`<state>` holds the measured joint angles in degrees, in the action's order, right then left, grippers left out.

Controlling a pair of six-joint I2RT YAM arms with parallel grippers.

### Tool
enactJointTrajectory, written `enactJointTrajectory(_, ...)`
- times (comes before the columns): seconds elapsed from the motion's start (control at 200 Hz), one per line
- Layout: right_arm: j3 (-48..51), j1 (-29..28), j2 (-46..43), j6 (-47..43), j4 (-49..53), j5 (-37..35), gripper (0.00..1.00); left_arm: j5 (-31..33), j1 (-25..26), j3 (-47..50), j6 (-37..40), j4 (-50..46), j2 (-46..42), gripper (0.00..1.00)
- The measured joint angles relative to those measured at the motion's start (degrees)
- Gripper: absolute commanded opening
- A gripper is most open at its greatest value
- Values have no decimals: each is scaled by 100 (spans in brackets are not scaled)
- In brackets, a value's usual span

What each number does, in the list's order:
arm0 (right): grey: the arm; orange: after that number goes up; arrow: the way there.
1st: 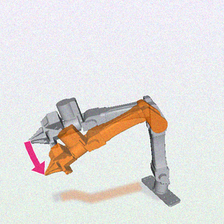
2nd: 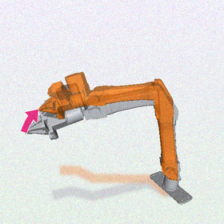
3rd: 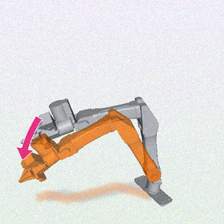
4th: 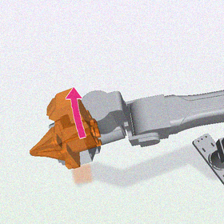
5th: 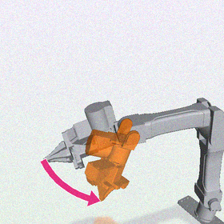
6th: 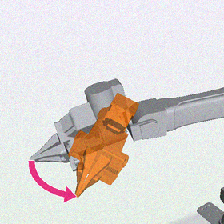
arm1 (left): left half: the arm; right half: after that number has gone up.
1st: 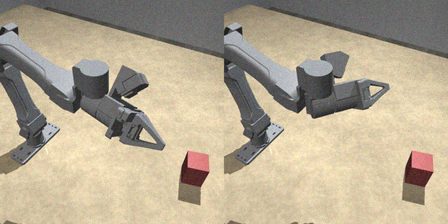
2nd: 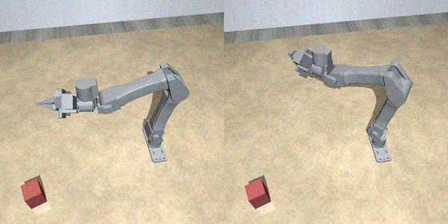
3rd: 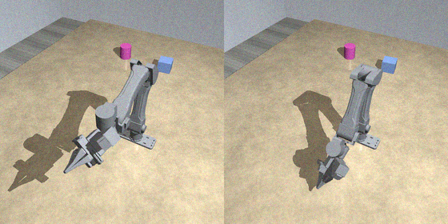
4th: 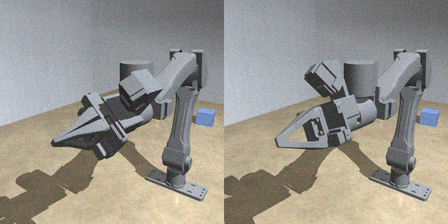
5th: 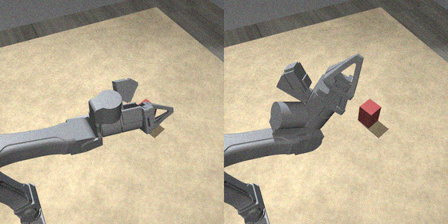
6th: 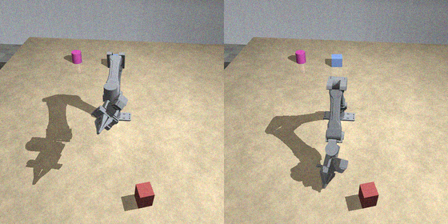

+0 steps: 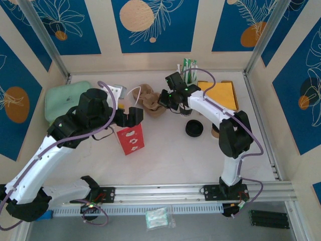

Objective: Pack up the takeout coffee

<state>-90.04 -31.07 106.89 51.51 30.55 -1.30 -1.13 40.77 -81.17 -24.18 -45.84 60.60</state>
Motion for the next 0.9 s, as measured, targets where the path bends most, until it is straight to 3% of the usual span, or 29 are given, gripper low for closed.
enactJointTrajectory(0.495,24,111,-660,0,-162,199,0,-81,0,-107,-66,-2,61,99)
enactJointTrajectory(0.9,870,37,-667,157,-533,304,0,-125,0,-107,-109,-2,72,100)
